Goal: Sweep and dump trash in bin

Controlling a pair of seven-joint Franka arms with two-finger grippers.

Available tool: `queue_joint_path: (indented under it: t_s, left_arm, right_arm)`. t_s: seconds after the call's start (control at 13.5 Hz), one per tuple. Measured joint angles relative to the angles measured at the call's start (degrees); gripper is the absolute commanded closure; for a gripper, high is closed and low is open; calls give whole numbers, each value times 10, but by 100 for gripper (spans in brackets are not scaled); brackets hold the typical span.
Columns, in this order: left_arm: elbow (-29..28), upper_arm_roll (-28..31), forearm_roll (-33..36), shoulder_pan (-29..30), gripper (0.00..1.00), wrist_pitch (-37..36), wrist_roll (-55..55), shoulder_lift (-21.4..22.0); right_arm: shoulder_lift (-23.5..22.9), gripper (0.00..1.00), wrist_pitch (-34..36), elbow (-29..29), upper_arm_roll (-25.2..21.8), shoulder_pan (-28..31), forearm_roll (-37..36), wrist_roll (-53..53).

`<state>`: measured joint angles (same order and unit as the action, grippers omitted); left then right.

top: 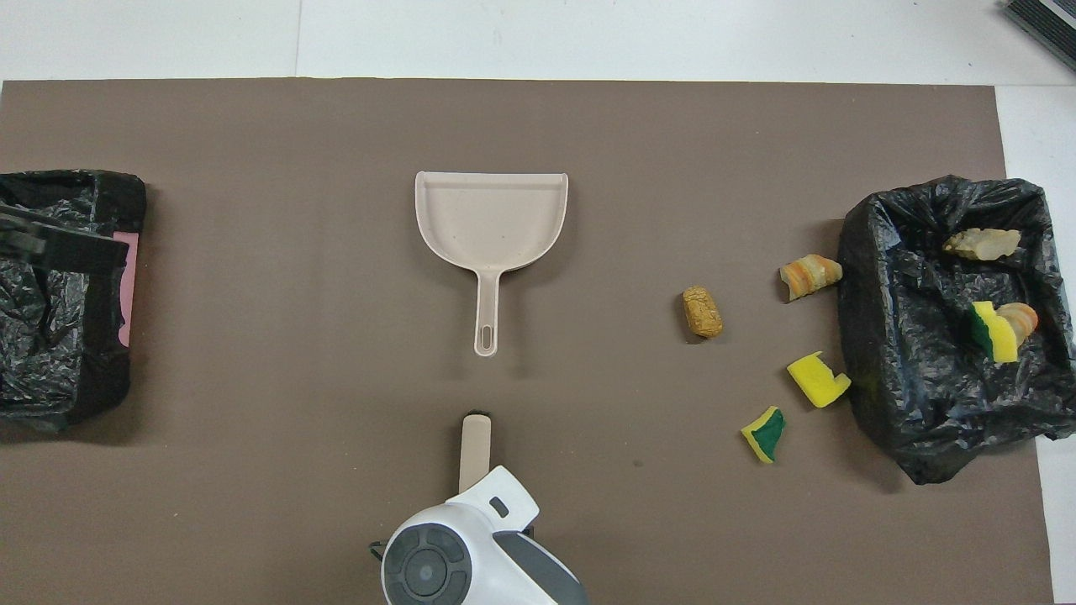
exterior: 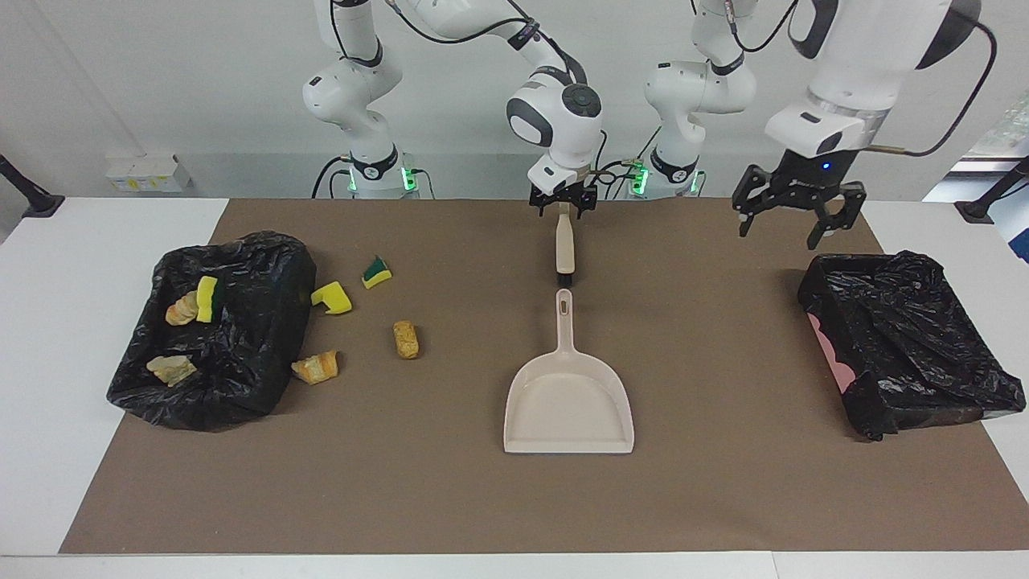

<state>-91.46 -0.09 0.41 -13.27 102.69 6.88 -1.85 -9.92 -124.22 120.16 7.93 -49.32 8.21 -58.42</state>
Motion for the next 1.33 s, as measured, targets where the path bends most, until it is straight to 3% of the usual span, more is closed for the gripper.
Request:
queue_joint_path:
  t_s: [0.07,0.3,0.44,0.52,0.67,0.96,1.33]
  left_arm:
    - [-12,-1,0,-15,0,25,-16,-12]
    - [-34,-1,0,-60,0,89,-75,-49]
    - [-37,-2,0,-93,0,123,-124,-77]
    - [-38,-2,0,-109,0,134,-149,-91]
    - [-43,-2,0,-145,0,173,-214,-122]
    - [-82,-3,0,-197,0,233,-286,-158]
    - [-131,-2,0,-208,0,280,-304,-159]
  right_arm:
    - [2,22,0,1,0,-1,8,0]
    - [9,54,0,3,1,-9,20,0]
    - [15,59,1,11,1,-16,20,1]
    - [18,67,1,16,2,-21,21,2]
    - [24,100,1,25,5,-23,27,5]
    - [27,100,4,27,4,-20,39,8]
    - [36,100,69,12,-3,27,40,8]
